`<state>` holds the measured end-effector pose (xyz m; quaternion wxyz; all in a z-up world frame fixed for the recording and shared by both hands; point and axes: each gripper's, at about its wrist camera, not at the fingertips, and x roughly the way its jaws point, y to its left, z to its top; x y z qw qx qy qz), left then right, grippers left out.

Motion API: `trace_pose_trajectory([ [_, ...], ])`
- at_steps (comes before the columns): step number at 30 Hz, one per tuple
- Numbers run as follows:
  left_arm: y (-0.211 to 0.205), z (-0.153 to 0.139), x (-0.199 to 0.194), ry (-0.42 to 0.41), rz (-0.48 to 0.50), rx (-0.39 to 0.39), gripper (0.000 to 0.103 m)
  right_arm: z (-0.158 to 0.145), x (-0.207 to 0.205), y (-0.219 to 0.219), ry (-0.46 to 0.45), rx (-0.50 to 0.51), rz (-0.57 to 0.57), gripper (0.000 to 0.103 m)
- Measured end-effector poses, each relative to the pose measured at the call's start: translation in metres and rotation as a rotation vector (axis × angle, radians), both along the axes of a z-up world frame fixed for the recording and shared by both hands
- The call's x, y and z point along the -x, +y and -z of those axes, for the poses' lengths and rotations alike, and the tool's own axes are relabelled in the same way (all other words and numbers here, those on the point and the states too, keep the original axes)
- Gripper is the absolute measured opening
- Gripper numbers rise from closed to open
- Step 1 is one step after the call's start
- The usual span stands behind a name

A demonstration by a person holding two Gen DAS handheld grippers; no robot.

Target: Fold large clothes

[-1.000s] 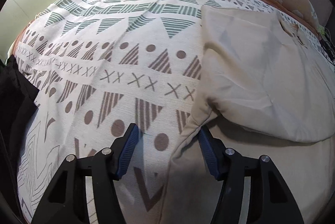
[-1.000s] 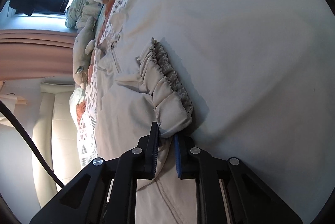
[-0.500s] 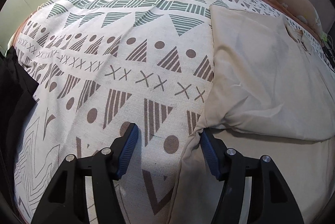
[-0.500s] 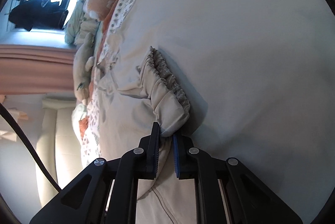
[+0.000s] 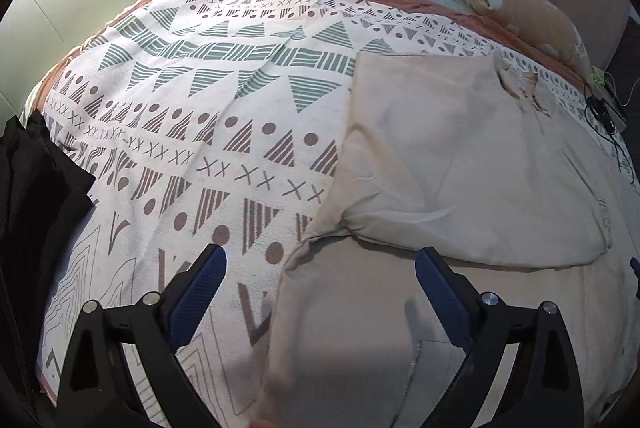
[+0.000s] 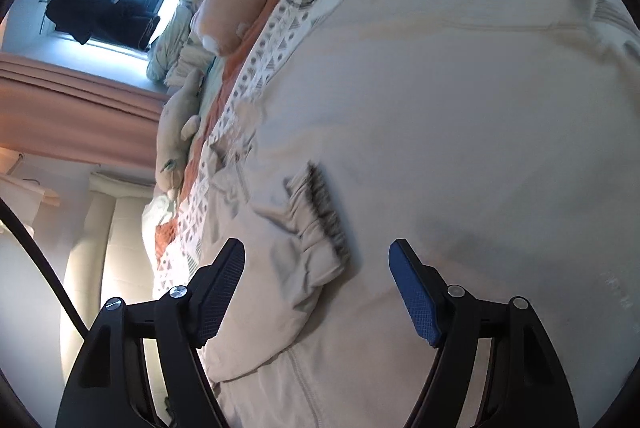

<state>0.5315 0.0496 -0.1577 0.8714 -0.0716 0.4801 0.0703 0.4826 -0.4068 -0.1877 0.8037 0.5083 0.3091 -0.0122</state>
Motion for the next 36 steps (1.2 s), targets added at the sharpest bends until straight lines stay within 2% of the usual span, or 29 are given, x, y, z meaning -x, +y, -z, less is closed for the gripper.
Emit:
trace_pose_trajectory([
  [6,-0.045,-0.024,-0.003,-0.051,0.053,0.017,0.097,-0.011,0.009,-0.026,0.022,0.177,0.091,0.073],
  [14,-0.122,-0.041,-0.012,-0.109,0.168,-0.010,0.097,-0.017,0.014,-0.043,0.012,0.301,0.180,0.073],
  [18,-0.156,-0.041,-0.015,-0.140,0.234,0.034,0.097,-0.016,0.049,-0.059,0.005,0.286,0.237,0.073],
  [25,-0.206,-0.032,-0.021,-0.168,0.290,0.085,0.097,-0.011,0.081,-0.086,0.024,0.288,0.343,0.073],
  [29,-0.217,-0.022,-0.026,-0.161,0.283,0.080,0.097,-0.010,0.094,-0.096,0.057,0.314,0.380,0.067],
  [36,-0.210,-0.001,-0.031,-0.137,0.256,0.140,0.096,-0.002,0.092,-0.108,0.110,0.342,0.401,0.058],
])
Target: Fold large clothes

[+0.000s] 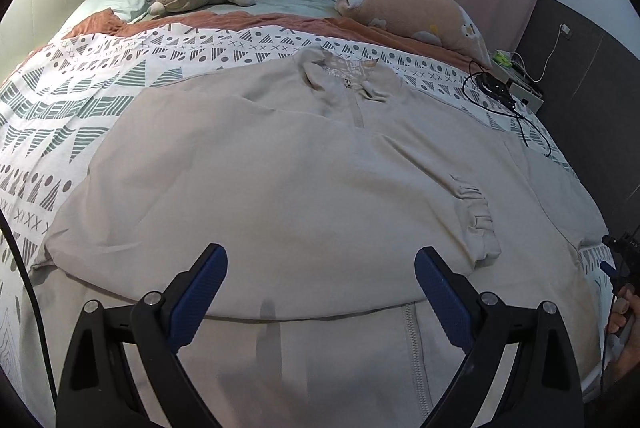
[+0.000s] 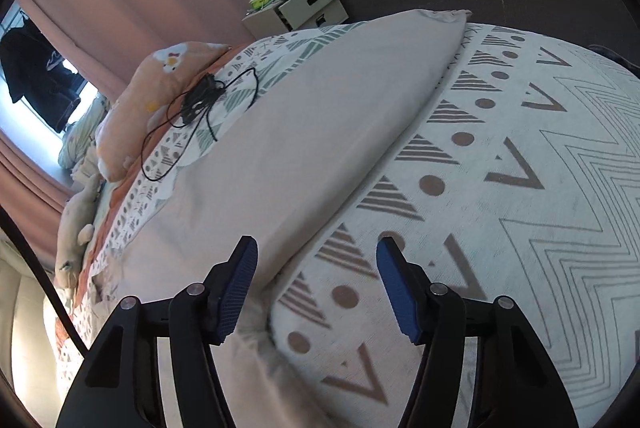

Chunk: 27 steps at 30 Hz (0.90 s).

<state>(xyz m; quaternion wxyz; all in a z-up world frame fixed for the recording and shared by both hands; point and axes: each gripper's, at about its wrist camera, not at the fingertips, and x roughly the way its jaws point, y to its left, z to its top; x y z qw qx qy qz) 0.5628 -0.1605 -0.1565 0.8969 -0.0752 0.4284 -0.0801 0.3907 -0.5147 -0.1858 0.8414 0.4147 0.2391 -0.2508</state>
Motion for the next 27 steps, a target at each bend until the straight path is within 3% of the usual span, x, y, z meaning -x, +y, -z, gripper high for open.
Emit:
trace_pose_trajectory([
  [11,0.021,0.011,0.000,0.028,-0.022,0.055,0.096,0.020,-0.030,-0.030,0.020,-0.026,0.013,0.045],
  [12,0.021,0.013,0.000,0.034,-0.020,0.058,0.096,0.022,-0.032,-0.034,0.006,-0.028,0.008,0.039],
  [15,0.022,0.014,-0.001,0.038,-0.017,0.062,0.096,0.034,-0.033,-0.045,-0.026,-0.069,-0.014,0.002],
  [23,0.028,0.008,0.003,0.019,-0.025,0.089,0.096,0.006,-0.021,-0.031,-0.129,0.026,-0.023,0.000],
  [27,0.037,0.006,0.005,0.013,-0.043,0.125,0.096,0.013,-0.020,-0.035,-0.117,-0.034,-0.029,0.000],
])
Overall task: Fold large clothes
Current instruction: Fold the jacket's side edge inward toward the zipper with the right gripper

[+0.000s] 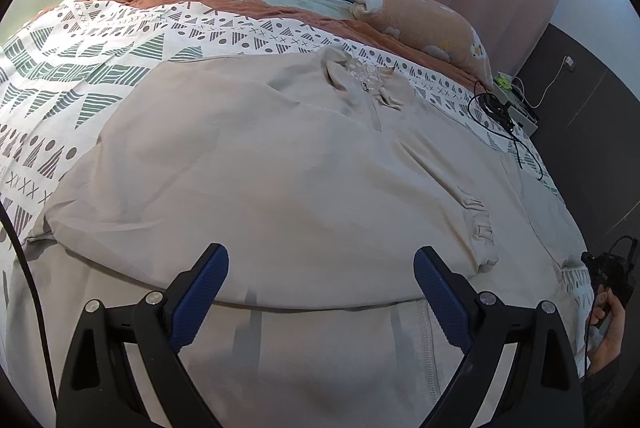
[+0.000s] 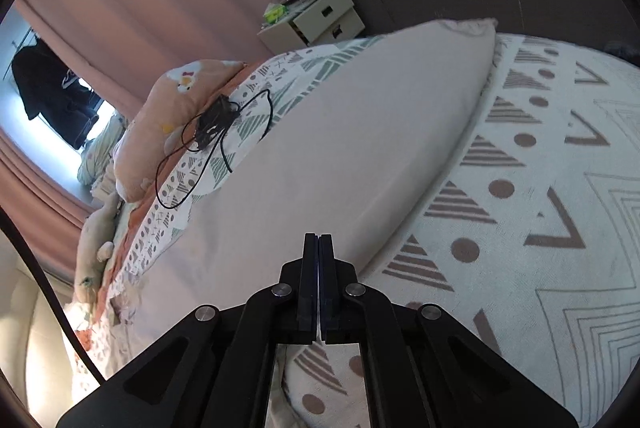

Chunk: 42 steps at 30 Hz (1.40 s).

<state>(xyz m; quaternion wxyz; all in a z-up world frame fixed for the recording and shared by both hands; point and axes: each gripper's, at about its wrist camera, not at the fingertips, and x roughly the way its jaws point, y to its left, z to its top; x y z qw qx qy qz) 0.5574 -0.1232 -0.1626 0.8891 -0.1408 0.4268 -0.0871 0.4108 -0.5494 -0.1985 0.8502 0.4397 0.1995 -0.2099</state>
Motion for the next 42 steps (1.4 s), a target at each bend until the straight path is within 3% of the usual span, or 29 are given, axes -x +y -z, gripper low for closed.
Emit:
trace_pose_trajectory([
  [5,0.002,0.000,-0.002,0.002,-0.018,0.011,0.096,0.007,0.001,-0.013,0.042,-0.029,0.023,0.001],
  [6,0.002,0.000,-0.003,0.003,-0.019,0.014,0.096,0.008,0.002,-0.016,0.045,-0.032,0.031,0.009],
  [8,0.000,0.001,-0.003,0.004,-0.017,0.011,0.096,0.010,0.004,-0.022,0.050,-0.050,0.043,0.044],
  [9,0.000,0.001,-0.003,0.005,-0.016,0.007,0.096,0.012,0.004,-0.024,0.045,-0.059,0.048,0.074],
  [10,0.000,0.002,-0.003,0.006,-0.015,0.004,0.096,0.013,0.007,-0.026,0.021,-0.068,0.053,0.079],
  [17,-0.004,0.007,-0.005,0.017,-0.009,-0.015,0.096,0.033,0.013,-0.043,-0.065,-0.119,0.073,0.075],
  [19,-0.006,0.009,-0.006,0.022,-0.005,-0.019,0.096,0.038,0.012,-0.050,-0.050,-0.120,0.092,0.047],
  [22,-0.007,0.011,-0.008,0.031,0.001,-0.023,0.096,0.049,0.009,-0.060,-0.055,-0.154,0.117,0.031],
  [24,-0.007,0.012,-0.007,0.033,0.004,-0.026,0.096,0.051,0.003,-0.066,-0.065,-0.155,0.114,0.028],
  [27,-0.006,0.011,-0.007,0.033,0.003,-0.015,0.096,0.052,-0.005,-0.068,-0.045,-0.150,0.113,0.004],
  [30,-0.005,0.008,-0.006,0.024,0.000,-0.001,0.096,0.038,-0.004,-0.058,-0.058,-0.095,0.109,0.001],
  [35,-0.002,0.002,-0.002,0.009,-0.006,0.029,0.096,-0.011,0.000,-0.028,-0.131,0.035,0.031,0.001],
  [42,0.000,-0.006,0.002,-0.008,-0.001,0.069,0.096,-0.053,0.012,0.027,-0.241,0.075,-0.107,0.001],
])
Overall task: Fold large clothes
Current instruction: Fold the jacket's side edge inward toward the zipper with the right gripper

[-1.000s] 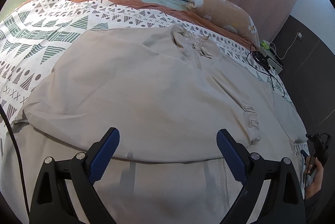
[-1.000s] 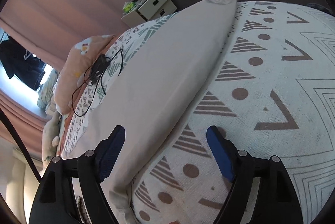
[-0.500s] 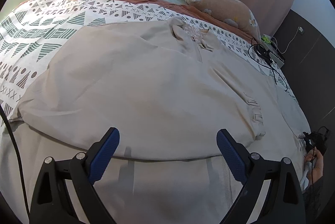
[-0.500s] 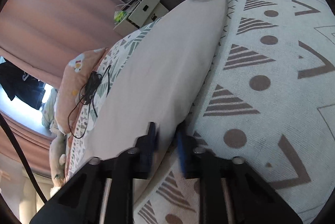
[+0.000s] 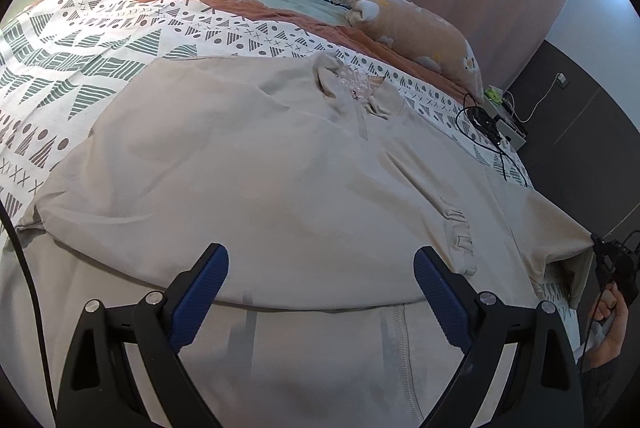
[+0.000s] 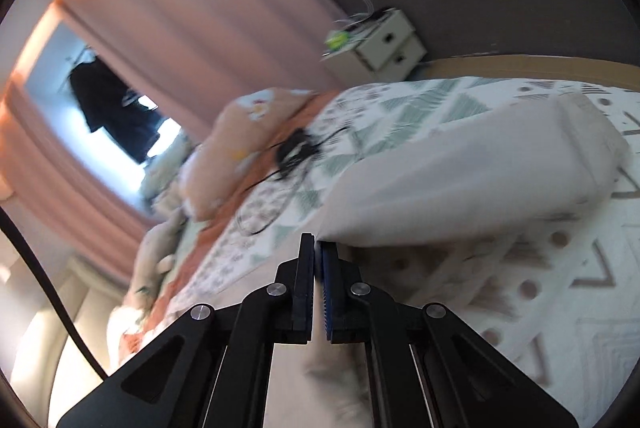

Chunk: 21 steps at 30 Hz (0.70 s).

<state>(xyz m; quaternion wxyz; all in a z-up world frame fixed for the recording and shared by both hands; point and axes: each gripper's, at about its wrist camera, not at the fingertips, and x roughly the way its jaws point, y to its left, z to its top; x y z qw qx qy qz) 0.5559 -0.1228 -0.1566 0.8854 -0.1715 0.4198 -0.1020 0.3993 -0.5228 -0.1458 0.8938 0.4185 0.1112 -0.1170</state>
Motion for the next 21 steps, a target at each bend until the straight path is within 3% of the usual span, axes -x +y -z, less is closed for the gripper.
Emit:
trace_pose_trajectory([
  [9,0.003,-0.009,0.003,-0.019,0.001,0.051,0.096,0.005,-0.013,0.056,0.017,-0.049,-0.184,0.001],
  [21,-0.001,-0.013,0.006,-0.021,0.022,0.076,0.096,0.020,-0.053,0.097,0.143,-0.127,-0.355,0.001],
])
